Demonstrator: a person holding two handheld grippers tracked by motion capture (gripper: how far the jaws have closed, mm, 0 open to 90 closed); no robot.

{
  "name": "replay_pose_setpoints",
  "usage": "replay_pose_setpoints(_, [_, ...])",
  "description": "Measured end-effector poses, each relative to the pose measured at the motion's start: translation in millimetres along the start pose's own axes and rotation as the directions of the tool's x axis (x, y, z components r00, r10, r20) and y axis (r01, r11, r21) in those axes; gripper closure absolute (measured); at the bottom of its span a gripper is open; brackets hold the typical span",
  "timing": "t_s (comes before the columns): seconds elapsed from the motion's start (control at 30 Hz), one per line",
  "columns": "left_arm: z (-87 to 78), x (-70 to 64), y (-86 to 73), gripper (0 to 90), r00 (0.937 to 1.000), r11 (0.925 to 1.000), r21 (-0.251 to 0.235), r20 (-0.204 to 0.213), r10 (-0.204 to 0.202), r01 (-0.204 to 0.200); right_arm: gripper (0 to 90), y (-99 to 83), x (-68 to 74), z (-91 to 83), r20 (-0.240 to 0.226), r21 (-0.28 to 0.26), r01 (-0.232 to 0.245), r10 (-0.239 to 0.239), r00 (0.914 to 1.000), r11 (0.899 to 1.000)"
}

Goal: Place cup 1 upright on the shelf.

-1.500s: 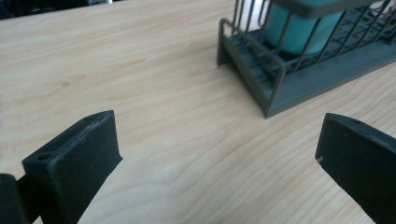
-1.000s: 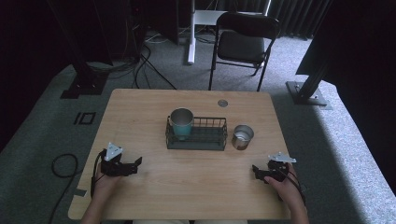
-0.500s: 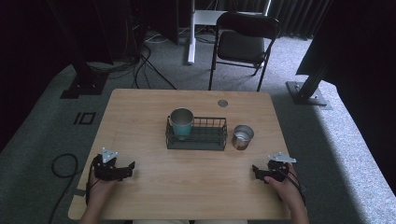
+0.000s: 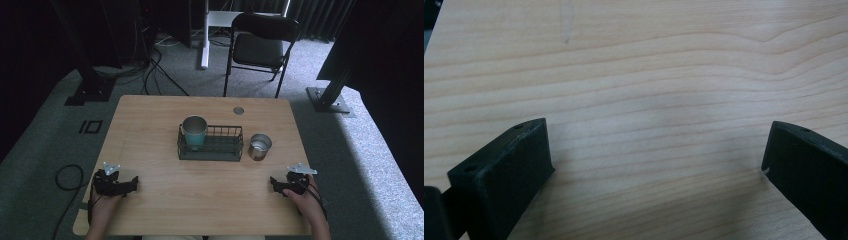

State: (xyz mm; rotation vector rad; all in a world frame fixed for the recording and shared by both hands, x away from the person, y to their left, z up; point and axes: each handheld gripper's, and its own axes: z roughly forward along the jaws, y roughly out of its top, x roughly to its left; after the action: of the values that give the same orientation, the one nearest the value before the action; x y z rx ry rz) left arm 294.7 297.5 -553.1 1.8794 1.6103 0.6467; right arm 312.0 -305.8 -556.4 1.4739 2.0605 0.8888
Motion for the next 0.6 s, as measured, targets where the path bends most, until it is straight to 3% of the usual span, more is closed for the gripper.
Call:
replay_pose_setpoints(0.23, [-1.1, 3.5, -2.2, 0.4, 0.9987, 0.9992, 0.011, -0.035, -0.038, 0.038, 11.4, 0.0, 0.0, 0.0, 0.0, 0.0, 0.0, 0.0, 1.0, 1.0])
replay_pose_setpoints(0.6, [-1.8, 7.8, -3.6, 0.4, 0.9972, 0.9988, 0.012, -0.058, -0.046, 0.047, 11.3, 0.0, 0.0, 0.0, 0.0, 0.001, -0.001, 0.001, 1.0, 1.0])
